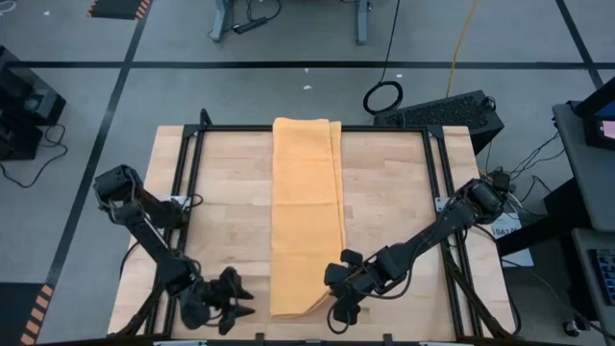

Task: Roll towel
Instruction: Roll the yellow towel

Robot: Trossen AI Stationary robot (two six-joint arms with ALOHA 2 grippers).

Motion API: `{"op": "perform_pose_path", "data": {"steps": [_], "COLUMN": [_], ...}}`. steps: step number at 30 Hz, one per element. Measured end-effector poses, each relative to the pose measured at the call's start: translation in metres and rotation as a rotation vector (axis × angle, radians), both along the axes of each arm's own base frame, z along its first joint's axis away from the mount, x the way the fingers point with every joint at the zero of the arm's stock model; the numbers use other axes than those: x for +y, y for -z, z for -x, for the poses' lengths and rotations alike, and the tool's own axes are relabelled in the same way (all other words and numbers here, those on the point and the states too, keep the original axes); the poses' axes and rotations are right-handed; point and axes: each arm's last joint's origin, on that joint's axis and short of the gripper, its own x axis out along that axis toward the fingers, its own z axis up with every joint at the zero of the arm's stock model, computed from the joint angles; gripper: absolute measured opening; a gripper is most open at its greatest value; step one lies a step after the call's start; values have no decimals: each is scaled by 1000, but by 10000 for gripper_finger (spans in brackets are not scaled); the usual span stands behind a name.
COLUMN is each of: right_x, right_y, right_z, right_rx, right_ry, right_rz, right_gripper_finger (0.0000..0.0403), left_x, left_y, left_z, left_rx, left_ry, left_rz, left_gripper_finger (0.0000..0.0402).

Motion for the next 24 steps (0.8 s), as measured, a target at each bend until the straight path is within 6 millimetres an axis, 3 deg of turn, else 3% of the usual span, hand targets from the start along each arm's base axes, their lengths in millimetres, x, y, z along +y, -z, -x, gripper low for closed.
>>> {"op": "perform_pose_path", "data": {"steps": [5, 10, 17, 24], "right_x": [-6, -11, -11, -11], "right_y": [0, 0, 0, 0], "right_z": [-4, -8, -7, -7], "right_rx": [-1, -5, 7, 10], "right_ry": [17, 30, 14, 25], "right_rz": [1, -7, -15, -23], "right_gripper_finger": [4, 4, 4, 4], "left_x": [-26, -45, -43, -41], "left_y": [0, 3, 28, 36], "left_z": [-9, -30, -56, -64], "left_rx": [-126, -149, -64, -74], "left_ry": [119, 244, 435, 608], "left_rz": [-104, -372, -591, -735], "left_gripper_finger": [213, 212, 212, 212]}}
